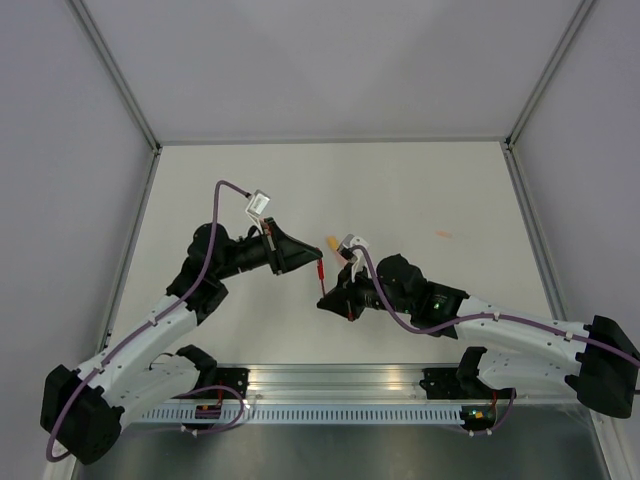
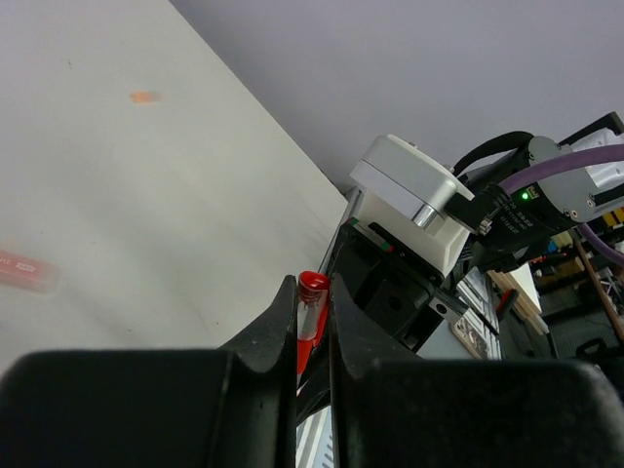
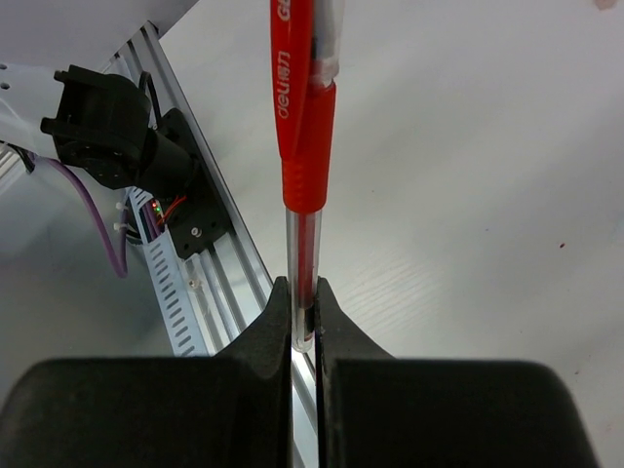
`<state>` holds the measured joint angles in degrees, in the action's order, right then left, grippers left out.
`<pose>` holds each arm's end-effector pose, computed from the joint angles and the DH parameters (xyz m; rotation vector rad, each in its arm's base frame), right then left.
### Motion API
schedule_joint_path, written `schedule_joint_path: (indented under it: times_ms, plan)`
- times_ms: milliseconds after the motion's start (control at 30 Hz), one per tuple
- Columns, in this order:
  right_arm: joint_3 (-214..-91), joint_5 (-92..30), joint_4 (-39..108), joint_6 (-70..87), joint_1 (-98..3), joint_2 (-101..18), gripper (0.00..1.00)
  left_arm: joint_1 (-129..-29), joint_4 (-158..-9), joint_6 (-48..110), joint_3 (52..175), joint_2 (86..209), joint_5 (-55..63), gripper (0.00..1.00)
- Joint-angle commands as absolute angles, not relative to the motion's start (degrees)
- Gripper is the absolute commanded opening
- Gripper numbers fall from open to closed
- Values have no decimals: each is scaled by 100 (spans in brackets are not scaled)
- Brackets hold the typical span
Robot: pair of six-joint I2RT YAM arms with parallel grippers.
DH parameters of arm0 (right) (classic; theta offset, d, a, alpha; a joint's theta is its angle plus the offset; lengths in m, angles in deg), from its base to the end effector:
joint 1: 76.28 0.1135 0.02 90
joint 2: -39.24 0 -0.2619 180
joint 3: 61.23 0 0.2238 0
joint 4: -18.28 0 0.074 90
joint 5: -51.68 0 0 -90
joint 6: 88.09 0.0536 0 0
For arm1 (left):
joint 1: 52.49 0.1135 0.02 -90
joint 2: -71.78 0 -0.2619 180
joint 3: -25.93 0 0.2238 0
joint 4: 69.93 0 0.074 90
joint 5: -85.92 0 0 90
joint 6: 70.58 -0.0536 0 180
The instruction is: Insert the pens into the pen caps
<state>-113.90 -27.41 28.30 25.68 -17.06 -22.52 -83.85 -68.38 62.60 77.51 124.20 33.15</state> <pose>0.1124 0.2086 0.2674 -0.7642 1.9287 1.1243 0.1545 -0.1321 0.3192 0.3979 1.7343 -1.4840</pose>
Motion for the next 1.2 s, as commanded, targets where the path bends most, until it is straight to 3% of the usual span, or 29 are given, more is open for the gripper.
schedule_joint_path:
  times_ms: [0, 367, 1167]
  plan:
    - [-11545, -3006, 2461, 2511, -1713, -2071, 0, -8729, -6816, 6100, 7664, 12557, 3512, 2]
    - [-11633, -3963, 2777, 2494, -1713, -999, 0, -9265, -6448, 5976, 7233, 12565, 3047, 2]
    - [-13593, -4386, 3551, 1888, -1722, -1516, 0, -9837, -5393, 6389, 6636, 12952, 2993, 2]
